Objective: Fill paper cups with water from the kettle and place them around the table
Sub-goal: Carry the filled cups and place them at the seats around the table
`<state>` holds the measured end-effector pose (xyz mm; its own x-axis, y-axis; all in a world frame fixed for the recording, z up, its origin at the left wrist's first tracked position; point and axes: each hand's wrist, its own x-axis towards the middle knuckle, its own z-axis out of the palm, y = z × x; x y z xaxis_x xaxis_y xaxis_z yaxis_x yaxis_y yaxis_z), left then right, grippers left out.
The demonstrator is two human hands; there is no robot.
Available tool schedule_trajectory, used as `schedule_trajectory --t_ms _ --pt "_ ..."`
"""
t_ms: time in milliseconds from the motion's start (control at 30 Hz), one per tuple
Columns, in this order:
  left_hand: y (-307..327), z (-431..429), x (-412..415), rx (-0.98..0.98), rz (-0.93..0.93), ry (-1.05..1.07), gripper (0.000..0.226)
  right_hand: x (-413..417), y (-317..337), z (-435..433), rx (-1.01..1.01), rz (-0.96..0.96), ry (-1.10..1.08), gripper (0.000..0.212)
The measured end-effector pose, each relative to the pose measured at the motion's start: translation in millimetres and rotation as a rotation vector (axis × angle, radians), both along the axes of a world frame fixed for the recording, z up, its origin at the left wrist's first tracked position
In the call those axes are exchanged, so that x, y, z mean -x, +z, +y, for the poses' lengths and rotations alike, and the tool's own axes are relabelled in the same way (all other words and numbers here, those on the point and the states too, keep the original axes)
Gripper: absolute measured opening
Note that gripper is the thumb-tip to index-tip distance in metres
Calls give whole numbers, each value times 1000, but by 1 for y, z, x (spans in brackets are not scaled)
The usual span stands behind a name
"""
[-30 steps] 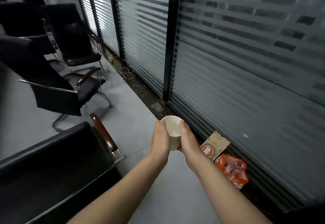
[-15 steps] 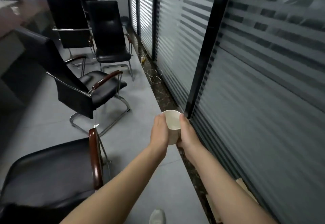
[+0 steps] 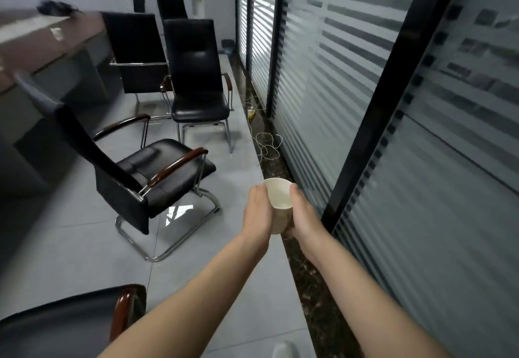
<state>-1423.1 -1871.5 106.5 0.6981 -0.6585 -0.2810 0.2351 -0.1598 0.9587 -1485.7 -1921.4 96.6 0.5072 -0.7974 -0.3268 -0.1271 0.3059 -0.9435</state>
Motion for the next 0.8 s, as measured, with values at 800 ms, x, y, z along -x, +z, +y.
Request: schedule_trajectory --t_ms 800 --pt "-14 -408 -301 -57 -31 216 33 -310 -11 -420 6 22 219 33"
